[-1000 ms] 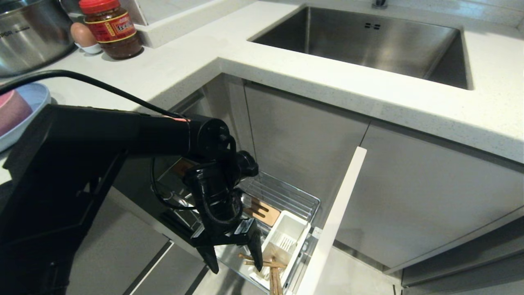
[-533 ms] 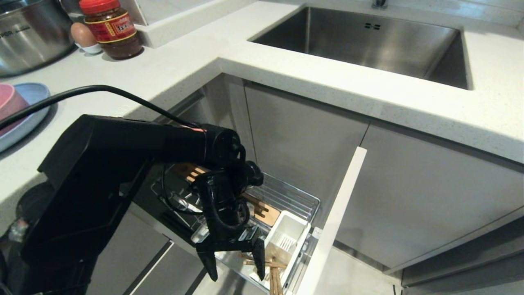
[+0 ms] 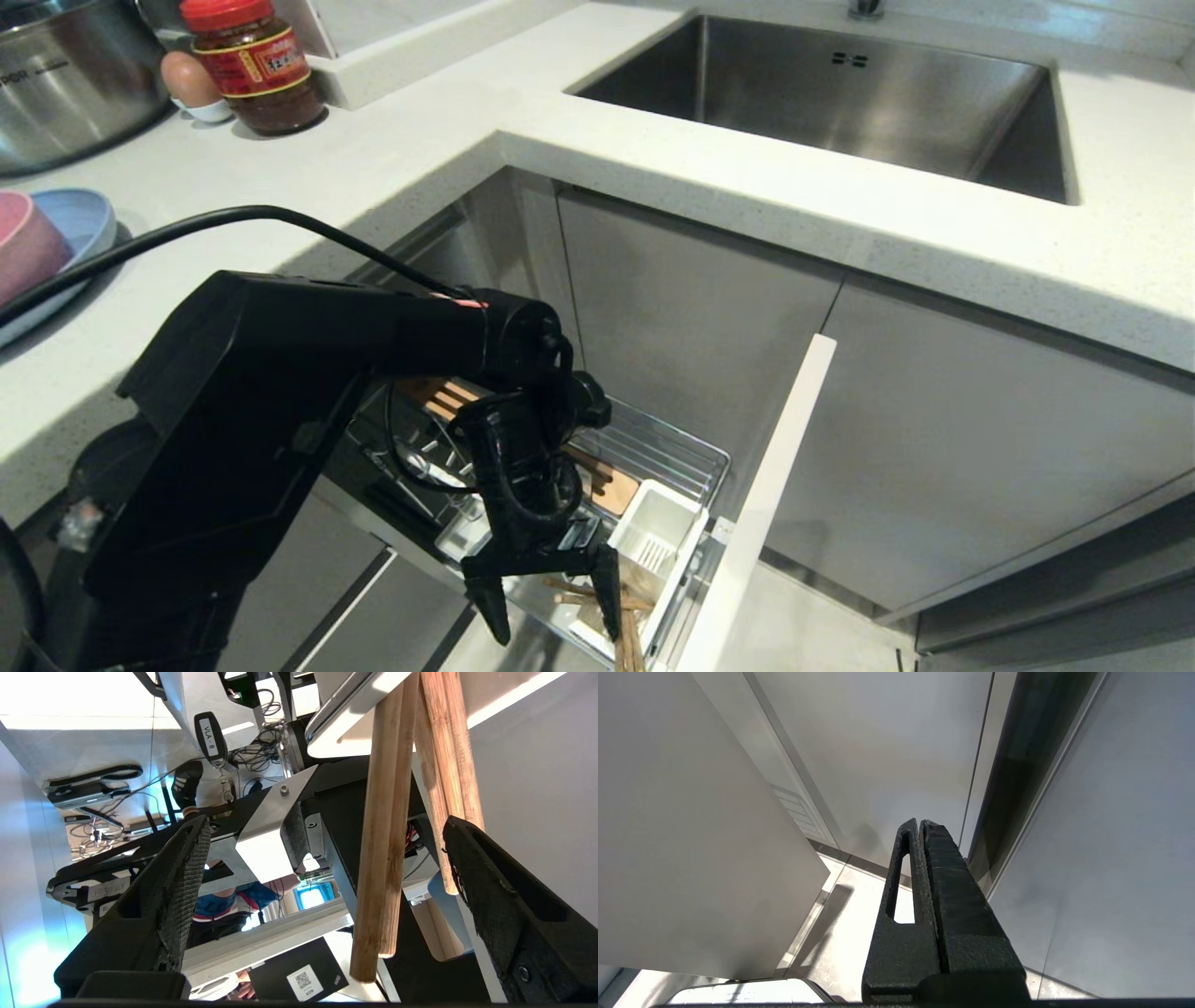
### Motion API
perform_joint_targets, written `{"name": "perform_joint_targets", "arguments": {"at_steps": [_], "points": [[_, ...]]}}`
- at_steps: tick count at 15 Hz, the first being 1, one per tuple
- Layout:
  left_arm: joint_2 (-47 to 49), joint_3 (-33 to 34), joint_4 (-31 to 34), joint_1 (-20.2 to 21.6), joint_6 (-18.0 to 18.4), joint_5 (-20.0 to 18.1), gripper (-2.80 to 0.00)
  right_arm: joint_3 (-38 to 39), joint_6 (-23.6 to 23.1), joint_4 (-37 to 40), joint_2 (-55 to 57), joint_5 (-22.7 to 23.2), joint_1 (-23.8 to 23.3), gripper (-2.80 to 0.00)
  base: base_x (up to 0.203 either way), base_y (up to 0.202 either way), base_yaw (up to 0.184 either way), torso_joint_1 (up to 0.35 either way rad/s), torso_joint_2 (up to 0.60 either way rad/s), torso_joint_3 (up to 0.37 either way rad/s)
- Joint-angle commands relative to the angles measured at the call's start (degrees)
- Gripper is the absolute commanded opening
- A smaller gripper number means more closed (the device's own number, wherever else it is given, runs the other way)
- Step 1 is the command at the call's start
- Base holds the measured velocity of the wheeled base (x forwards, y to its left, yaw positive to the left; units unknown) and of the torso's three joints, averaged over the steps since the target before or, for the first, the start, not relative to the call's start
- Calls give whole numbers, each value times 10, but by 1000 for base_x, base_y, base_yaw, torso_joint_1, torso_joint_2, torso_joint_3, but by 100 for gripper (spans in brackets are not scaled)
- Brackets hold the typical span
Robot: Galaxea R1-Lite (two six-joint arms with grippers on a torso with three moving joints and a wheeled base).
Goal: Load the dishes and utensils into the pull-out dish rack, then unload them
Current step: Take the chopsticks out of the cupboard
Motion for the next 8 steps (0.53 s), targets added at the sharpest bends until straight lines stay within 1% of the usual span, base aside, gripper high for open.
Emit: {"name": "perform_joint_targets", "arguments": {"at_steps": [1,4,6,8], "points": [[4,-2,4,0,-1,-1,0,0,0,0,-2,0,0,-280,0,0,0,0,0,0],[8,-4,0,0,-2,-3,0,0,0,0,-2,0,0,-280,0,0,0,0,0,0],[8,-10,2,0,-2,-21,0,0,0,0,-2,0,0,-280,0,0,0,0,0,0],[11,-10,1,0,-2,-22,0,0,0,0,-2,0,0,-280,0,0,0,0,0,0]]}}
